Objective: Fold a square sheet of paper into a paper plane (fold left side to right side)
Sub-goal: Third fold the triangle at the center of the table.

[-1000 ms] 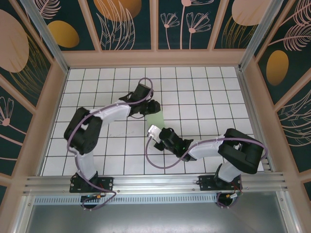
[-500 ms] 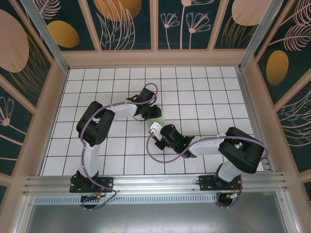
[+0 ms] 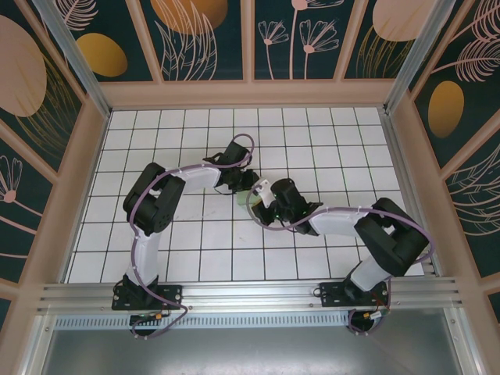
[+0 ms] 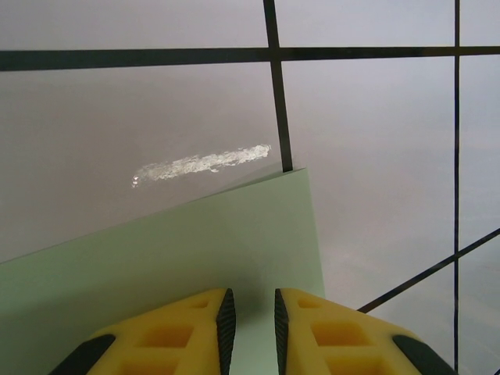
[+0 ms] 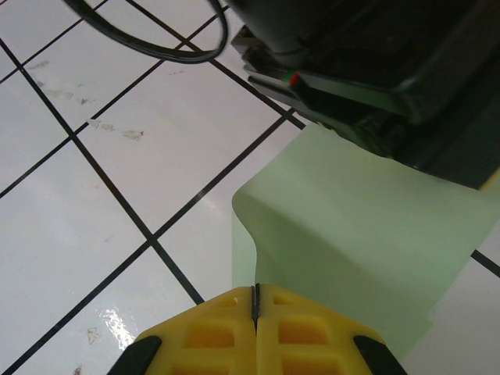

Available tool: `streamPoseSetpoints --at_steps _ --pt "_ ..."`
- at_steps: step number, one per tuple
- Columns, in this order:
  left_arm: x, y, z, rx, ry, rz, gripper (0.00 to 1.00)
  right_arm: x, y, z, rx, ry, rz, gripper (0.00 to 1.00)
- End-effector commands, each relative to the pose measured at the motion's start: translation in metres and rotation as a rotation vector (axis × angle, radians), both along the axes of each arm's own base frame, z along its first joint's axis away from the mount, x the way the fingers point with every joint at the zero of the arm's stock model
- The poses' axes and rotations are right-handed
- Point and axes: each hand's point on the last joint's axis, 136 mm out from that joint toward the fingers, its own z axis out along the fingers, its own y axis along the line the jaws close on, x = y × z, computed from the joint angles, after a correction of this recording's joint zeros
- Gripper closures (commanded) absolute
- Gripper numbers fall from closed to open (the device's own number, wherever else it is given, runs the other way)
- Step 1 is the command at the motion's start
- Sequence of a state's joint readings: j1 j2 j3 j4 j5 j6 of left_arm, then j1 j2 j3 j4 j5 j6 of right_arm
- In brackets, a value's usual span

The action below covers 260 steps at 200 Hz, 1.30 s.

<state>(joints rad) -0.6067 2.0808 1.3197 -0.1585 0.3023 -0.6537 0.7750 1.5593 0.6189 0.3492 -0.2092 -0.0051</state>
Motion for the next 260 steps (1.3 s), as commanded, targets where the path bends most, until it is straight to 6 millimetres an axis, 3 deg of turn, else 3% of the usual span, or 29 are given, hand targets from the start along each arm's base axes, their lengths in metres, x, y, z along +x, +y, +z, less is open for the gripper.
streamPoseSetpoints --at_steps 1,49,97,183,260 --pt "-0.015 0.013 -0.038 0.073 0.073 -0.016 0.75 0.001 0.005 0.001 0.054 0.085 0.008 1.00" --pt "-0.016 0.014 -0.039 0.078 0.075 -0.014 0.75 0.018 -0.009 -0.017 0.038 0.226 -0.052 1.00" --pt "-0.017 0.016 -0.041 0.085 0.077 -0.010 0.75 0.029 -0.018 -0.022 0.044 0.260 -0.094 1.00" --pt "-0.018 0.018 -0.043 0.092 0.080 -0.008 0.75 0.035 -0.027 -0.032 0.026 0.288 -0.142 1.00" --pt "-0.018 0.018 -0.043 0.093 0.081 -0.005 0.75 0.033 -0.023 -0.041 0.022 0.338 -0.129 1.00"
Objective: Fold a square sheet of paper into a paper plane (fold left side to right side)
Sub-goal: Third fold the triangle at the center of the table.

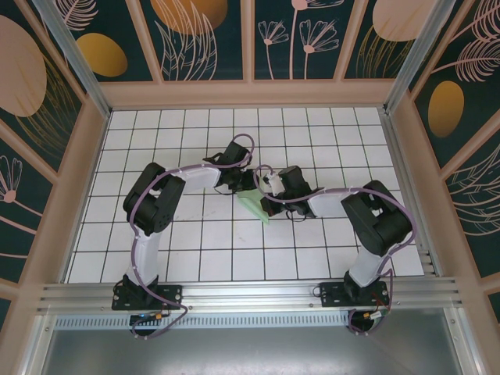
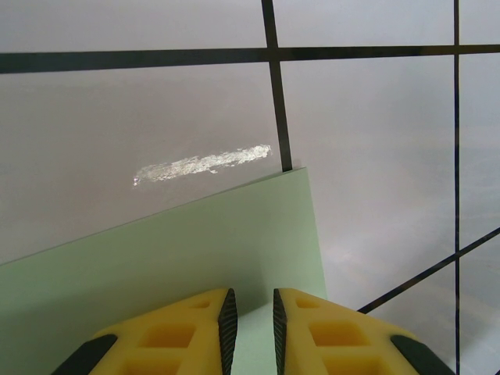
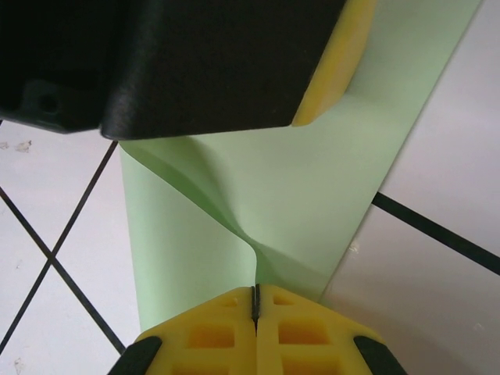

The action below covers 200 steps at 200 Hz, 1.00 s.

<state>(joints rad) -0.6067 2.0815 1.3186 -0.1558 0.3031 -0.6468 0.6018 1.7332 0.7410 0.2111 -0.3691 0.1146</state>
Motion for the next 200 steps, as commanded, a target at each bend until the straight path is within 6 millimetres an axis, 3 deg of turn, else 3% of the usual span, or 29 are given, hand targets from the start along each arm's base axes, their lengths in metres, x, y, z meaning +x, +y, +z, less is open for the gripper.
streamPoseSetpoints --at_steps 1,46,98,147,200 --pt "-0.018 0.018 -0.043 0.092 0.084 0.001 0.75 0.000 0.004 -0.001 0.018 0.041 0.006 1.00" --pt "-0.018 0.018 -0.043 0.089 0.084 0.002 0.75 -0.002 0.006 -0.004 0.017 0.065 0.008 1.00" --pt "-0.018 0.018 -0.044 0.088 0.087 0.007 0.75 -0.002 0.007 0.006 0.042 0.061 0.001 1.00" --pt "-0.019 0.018 -0.044 0.084 0.087 0.008 0.75 -0.005 0.004 -0.006 0.018 0.095 -0.015 1.00" --pt "-0.008 0.006 -0.016 0.035 0.045 -0.007 0.70 -0.014 -0.004 -0.026 -0.045 0.152 -0.026 1.00"
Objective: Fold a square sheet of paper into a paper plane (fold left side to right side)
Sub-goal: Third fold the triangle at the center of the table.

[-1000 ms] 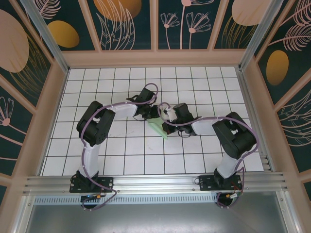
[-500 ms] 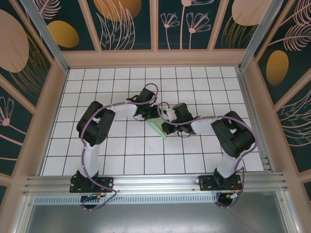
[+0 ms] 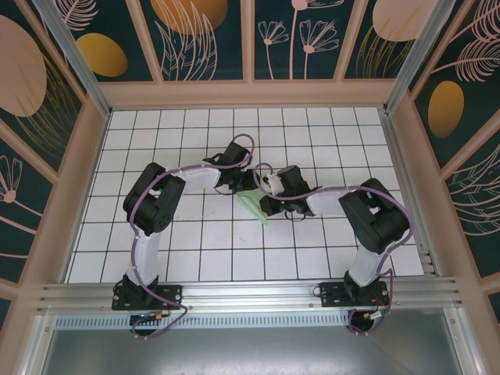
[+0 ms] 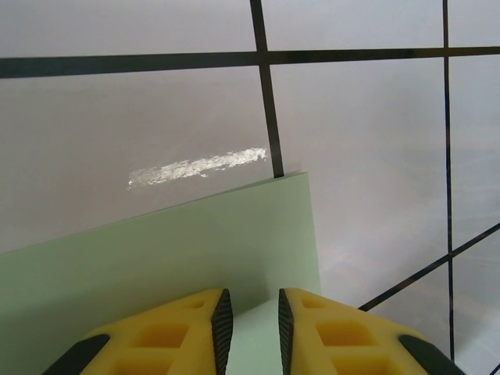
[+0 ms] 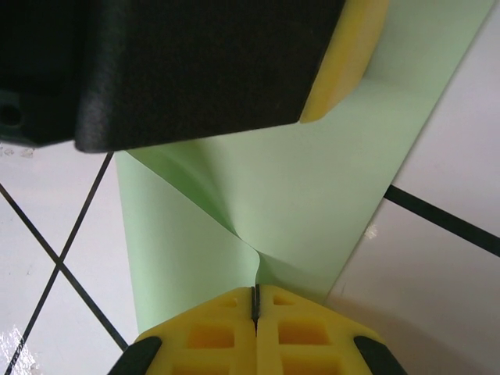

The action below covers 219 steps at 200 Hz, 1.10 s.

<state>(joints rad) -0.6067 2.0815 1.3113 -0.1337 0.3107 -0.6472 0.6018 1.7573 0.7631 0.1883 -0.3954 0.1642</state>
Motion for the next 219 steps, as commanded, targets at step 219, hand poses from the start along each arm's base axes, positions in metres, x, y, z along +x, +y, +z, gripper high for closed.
streamPoseSetpoints --at_steps 219 --pt "-0.051 0.006 0.092 -0.289 -0.004 0.031 0.76 -0.015 -0.008 -0.034 -0.093 0.101 0.009 1.00"
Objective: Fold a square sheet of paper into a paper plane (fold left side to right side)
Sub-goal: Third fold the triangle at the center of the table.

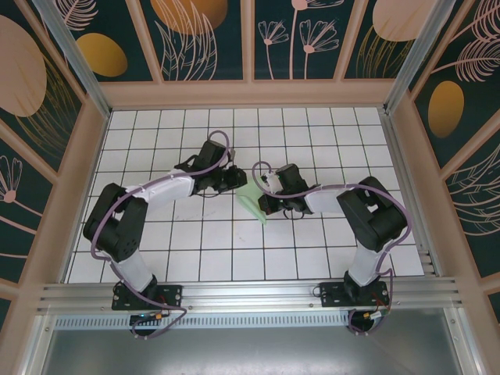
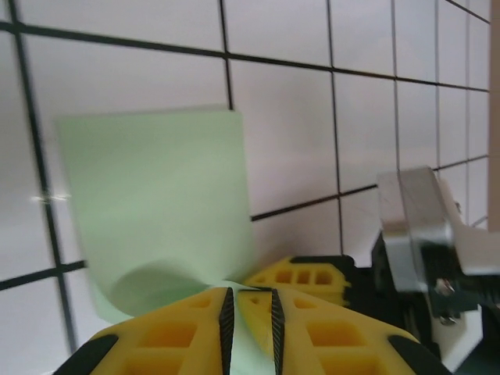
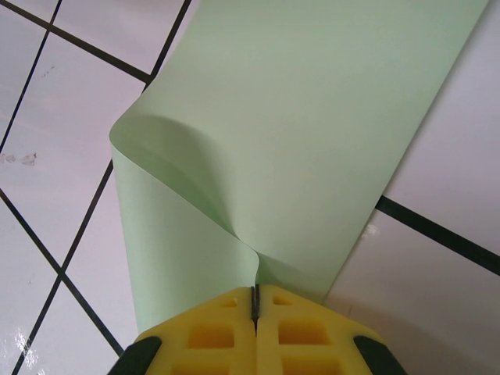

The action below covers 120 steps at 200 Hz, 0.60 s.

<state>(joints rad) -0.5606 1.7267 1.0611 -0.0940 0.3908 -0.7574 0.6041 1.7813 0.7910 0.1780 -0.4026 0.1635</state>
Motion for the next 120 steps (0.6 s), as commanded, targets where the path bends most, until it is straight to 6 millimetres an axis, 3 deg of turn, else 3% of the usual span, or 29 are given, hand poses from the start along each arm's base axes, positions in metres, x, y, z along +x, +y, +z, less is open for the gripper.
streamPoseSetpoints --at_steps 1,34,120 --pt "-0.015 -0.029 0.013 -0.126 0.007 -0.048 0.76 -0.018 -0.012 -0.033 -0.094 0.091 0.003 1.00" --pt "-0.018 -0.029 -0.012 -0.077 0.044 -0.011 0.78 -0.019 -0.013 -0.034 -0.097 0.096 0.001 1.00" --pt "-0.024 -0.023 -0.055 -0.010 0.112 0.020 0.79 -0.019 -0.013 -0.036 -0.104 0.101 0.002 1.00"
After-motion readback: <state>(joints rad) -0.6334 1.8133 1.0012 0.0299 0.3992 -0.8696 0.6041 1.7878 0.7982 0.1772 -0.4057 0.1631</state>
